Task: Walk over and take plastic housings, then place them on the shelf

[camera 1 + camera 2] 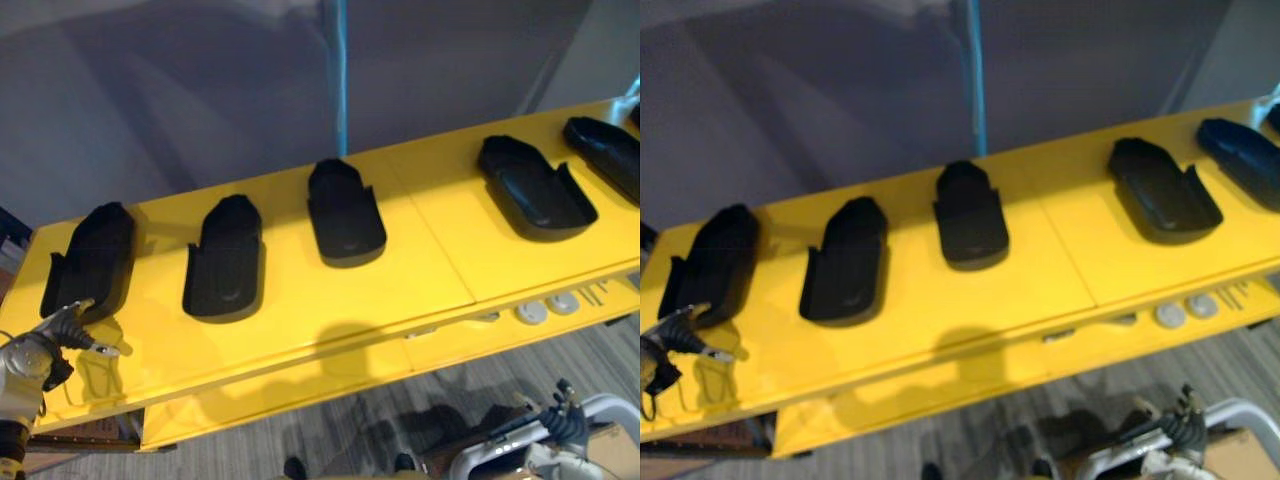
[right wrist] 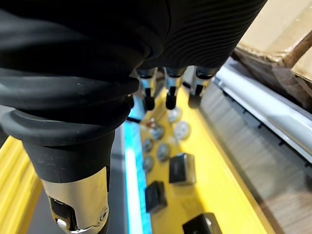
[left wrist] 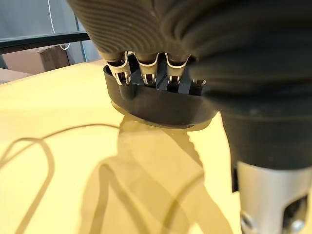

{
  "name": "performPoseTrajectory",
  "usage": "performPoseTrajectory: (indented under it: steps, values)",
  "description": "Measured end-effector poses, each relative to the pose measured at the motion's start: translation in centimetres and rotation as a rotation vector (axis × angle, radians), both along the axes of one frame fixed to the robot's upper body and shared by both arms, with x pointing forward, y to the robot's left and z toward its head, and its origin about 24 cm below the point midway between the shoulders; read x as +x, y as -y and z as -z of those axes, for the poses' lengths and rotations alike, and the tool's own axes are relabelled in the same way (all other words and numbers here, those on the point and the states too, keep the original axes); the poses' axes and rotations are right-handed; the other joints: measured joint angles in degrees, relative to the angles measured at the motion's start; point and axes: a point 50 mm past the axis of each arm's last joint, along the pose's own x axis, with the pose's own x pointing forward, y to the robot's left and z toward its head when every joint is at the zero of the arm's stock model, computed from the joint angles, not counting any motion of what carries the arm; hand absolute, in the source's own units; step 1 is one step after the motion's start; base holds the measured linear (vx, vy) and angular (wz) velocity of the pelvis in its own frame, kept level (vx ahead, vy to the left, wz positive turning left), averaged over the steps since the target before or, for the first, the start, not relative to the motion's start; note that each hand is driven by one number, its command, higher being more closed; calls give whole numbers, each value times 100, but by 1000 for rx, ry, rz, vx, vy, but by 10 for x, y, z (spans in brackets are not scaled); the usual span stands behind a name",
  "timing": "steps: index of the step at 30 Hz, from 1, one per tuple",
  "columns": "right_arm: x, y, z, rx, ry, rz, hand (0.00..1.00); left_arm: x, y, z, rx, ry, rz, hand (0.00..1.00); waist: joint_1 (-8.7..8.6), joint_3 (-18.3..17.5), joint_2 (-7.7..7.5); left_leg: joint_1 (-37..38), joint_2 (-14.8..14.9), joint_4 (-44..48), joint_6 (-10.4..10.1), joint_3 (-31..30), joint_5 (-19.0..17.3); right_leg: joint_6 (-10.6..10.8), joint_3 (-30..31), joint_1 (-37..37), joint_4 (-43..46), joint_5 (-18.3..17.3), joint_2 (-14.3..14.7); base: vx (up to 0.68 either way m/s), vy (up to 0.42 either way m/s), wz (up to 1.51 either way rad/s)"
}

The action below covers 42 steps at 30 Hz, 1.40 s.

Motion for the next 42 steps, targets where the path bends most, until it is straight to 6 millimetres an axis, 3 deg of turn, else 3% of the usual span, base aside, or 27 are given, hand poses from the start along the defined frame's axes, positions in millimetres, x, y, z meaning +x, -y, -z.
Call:
performPoseTrajectory:
  steps: [7,26,42]
  values:
    - [1,6,-5,-27,-4,-12,0,2,6,-2,-47,-61,44,0,4,38,92,5,1,17,0,-18,0,3,-19,16,0,1,-1,0,0,0]
    - [0,7,-5,-31,-10,-12,0,-1,7,-9,-95,-187,89,0,-6,11,132,4,1,19,3,-99,4,5,-65,31,25,0,-2,0,0,0]
    - [-2,7,-3,-29,-21,-8,0,-6,-11,-8,25,-50,-36,0,-2,0,136,-12,1,19,6,-127,19,4,-105,28,42,0,-2,0,0,0]
